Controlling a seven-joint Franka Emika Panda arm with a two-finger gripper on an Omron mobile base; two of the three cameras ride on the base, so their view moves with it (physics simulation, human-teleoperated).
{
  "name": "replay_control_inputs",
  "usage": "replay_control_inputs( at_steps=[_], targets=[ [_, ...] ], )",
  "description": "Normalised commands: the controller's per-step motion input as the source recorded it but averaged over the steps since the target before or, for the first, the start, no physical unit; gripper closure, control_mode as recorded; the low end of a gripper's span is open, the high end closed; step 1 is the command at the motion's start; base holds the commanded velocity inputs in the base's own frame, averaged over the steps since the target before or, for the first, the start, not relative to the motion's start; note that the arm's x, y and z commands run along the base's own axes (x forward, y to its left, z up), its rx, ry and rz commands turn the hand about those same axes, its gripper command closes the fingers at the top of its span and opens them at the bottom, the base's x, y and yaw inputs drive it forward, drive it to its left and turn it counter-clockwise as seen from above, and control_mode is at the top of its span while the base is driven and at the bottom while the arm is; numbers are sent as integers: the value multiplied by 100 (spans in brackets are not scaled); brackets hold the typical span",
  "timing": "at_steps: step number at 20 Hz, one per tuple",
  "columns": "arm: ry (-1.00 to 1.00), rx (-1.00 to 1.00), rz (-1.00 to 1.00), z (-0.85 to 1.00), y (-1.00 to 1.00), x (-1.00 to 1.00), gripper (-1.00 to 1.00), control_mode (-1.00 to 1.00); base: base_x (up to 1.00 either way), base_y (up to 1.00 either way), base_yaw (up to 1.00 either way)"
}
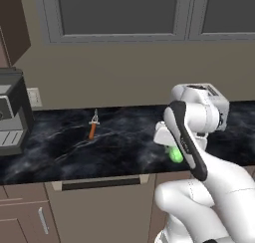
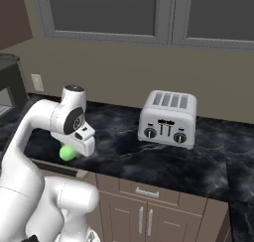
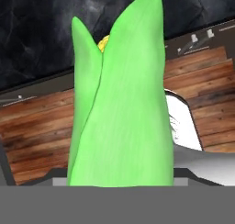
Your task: Place the mushroom and corn inside the fridge drawer. Close the drawer after placing the vegetables.
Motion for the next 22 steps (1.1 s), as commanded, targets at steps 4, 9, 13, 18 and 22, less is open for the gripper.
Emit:
replay_control_inputs(
  at_steps=[4,9,13,18,22],
  targets=[
    [1,0,3,0,-8,-4,100,100,-44,-34,0],
    [0,0,0,0,0,0,100,100,-100,-31,5],
    [0,0,0,0,0,0,100,100,-100,0,20],
    [0,0,0,0,0,0,100,100,-100,0,27],
    [0,0,0,0,0,0,100,100,-100,0,28]
  ],
)
